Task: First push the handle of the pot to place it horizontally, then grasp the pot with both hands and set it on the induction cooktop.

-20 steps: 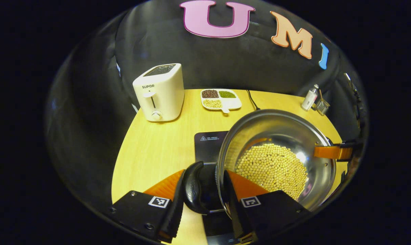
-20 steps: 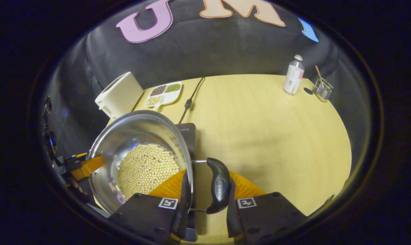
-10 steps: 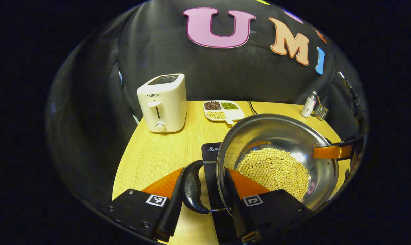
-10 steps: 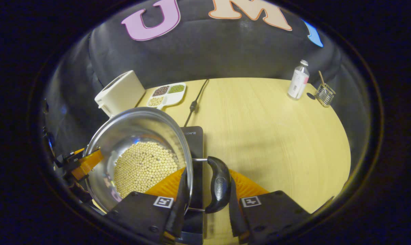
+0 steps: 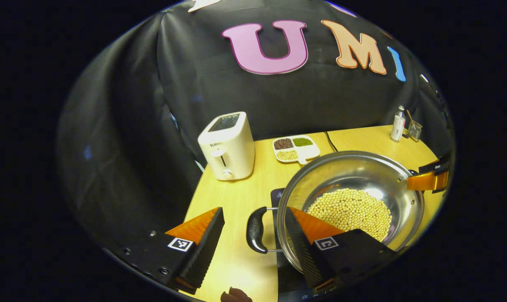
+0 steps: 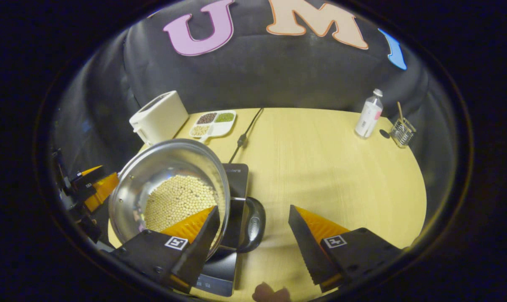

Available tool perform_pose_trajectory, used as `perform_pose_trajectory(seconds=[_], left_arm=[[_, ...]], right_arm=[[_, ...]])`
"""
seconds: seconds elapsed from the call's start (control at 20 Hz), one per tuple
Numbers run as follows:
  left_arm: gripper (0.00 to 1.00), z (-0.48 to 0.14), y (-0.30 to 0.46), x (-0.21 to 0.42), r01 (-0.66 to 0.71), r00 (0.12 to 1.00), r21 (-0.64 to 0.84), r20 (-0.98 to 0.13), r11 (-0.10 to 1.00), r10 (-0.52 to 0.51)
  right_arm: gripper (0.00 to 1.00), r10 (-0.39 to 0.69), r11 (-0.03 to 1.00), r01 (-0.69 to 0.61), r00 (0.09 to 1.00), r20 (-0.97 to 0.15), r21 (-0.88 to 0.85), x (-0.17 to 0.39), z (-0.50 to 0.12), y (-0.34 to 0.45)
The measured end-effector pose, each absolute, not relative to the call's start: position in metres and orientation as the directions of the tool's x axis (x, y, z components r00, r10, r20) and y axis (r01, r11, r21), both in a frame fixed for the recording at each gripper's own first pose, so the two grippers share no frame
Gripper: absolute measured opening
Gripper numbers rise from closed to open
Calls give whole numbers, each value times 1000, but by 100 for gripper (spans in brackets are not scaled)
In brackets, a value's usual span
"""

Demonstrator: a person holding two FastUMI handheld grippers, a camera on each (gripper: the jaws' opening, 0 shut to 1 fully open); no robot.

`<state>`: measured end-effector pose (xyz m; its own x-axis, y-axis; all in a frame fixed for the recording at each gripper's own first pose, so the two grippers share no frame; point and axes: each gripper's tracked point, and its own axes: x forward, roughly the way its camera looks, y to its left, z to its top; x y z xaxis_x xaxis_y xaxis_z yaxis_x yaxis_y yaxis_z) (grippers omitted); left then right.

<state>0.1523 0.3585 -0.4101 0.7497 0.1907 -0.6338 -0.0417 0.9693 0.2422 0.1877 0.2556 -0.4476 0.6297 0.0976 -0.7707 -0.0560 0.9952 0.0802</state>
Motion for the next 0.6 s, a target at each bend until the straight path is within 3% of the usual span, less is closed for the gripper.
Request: perform_pose_trajectory(seconds=[0.3, 0.4, 0.55, 0.6], left_arm=[[88, -297, 271, 138, -74, 857, 309, -466, 948, 218], [89, -260, 223, 137, -94, 893, 270, -403, 958, 201], [88, -208, 156, 128, -107, 922, 174, -352, 979, 164], [88, -192, 138, 124, -110, 928, 157, -336, 982, 158]], right_arm=[[100, 144, 990, -115, 756, -639, 86, 177, -363, 191], [96, 151, 988, -132, 800, -580, 75, 170, -329, 160], [100, 145, 989, -141, 867, -477, 45, 161, -277, 115], [95, 145, 989, -143, 885, -443, 39, 155, -258, 103]])
